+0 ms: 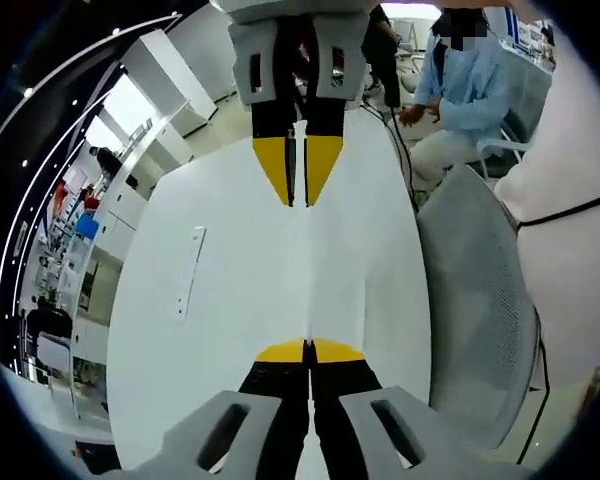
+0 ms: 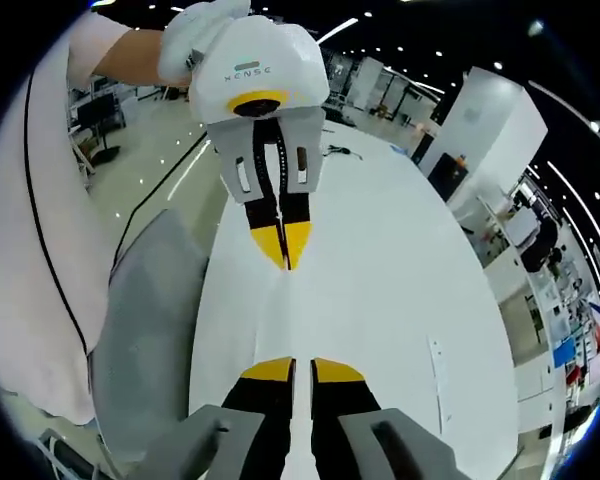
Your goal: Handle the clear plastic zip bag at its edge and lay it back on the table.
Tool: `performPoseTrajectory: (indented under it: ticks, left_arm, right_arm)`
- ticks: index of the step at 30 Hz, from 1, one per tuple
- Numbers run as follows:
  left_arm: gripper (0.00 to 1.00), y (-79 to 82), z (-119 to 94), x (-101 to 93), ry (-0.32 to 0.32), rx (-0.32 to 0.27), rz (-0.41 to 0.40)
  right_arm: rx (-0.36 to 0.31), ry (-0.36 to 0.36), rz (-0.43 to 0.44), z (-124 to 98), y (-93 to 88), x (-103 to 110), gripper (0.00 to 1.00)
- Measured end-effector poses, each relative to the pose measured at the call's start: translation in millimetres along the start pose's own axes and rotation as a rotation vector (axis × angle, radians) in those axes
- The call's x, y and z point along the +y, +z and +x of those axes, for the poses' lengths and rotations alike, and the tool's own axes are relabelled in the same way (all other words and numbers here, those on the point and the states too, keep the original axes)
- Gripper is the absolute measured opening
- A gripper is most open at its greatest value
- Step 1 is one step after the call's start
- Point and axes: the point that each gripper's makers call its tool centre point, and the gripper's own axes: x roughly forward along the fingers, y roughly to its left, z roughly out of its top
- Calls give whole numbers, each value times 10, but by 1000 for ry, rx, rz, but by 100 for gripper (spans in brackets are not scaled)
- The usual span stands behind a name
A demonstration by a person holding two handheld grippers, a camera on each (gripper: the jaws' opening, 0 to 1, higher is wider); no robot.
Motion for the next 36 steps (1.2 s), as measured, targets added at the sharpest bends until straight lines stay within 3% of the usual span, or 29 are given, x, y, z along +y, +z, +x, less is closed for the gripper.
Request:
performPoseTrajectory:
  ticks: [18, 36]
  left_arm:
    - [0, 3, 5, 15, 0, -2, 14]
    - [0, 47, 9, 20, 9, -15, 25]
  right_arm:
    - [9, 39, -9, 75, 22, 45, 1]
    - [55, 69, 0, 92, -146, 125, 2]
